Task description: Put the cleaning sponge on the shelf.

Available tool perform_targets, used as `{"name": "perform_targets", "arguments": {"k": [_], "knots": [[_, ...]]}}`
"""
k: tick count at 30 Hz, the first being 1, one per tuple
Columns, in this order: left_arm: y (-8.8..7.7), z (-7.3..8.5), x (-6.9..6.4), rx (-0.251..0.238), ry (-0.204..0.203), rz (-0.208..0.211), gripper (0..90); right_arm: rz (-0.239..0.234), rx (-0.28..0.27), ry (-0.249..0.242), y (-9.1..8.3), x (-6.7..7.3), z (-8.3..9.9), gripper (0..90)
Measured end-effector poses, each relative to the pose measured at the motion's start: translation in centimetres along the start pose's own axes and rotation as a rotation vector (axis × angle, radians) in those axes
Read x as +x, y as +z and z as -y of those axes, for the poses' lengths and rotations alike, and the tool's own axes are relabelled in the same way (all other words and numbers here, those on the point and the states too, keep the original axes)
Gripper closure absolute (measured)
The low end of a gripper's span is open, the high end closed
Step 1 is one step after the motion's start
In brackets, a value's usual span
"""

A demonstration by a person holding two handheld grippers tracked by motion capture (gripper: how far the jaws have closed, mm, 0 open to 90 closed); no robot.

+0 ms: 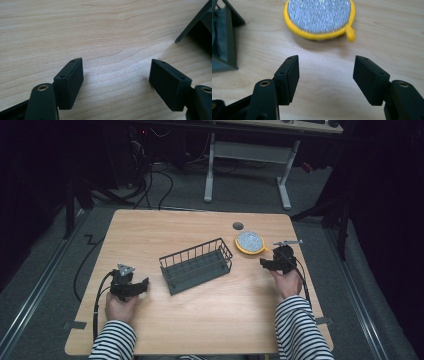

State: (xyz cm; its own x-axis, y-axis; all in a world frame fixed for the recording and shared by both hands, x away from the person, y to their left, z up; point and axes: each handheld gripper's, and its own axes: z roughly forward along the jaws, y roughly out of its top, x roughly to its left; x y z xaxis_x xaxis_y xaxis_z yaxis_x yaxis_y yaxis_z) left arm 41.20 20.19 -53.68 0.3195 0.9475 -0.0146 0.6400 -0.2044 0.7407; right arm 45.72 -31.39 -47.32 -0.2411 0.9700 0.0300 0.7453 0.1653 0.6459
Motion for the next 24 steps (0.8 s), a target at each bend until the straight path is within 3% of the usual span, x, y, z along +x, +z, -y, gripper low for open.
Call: {"name": "perform_targets", "arguments": {"k": [6,8,12,17,21,24], "knots": [[0.0,0.0,0.0,0.001,0.001,0.0,27.8,-0.008,0.015,0.046,1.2,0.1,-2.8,35.0],[0.0,0.0,0.0,0.001,0.002,0.0,27.8,0.028,0.032,0.025,1.8,0.4,-3.6,34.1],[0.0,0.0,0.0,0.001,0.003,-0.002,27.8,0.054,0.053,0.011,3.2,0.8,-5.0,33.0],[0.0,0.0,-0.1,0.001,0.005,-0.002,27.8,0.052,0.081,0.064,5.5,0.7,-6.7,33.0],[0.0,0.0,-0.1,0.001,0.005,-0.001,27.8,0.046,0.089,0.104,6.3,0.4,-7.5,33.4],[0.0,0.0,-0.1,0.002,0.003,-0.002,27.8,0.059,0.128,0.133,7.4,0.1,-8.0,33.1]]}}
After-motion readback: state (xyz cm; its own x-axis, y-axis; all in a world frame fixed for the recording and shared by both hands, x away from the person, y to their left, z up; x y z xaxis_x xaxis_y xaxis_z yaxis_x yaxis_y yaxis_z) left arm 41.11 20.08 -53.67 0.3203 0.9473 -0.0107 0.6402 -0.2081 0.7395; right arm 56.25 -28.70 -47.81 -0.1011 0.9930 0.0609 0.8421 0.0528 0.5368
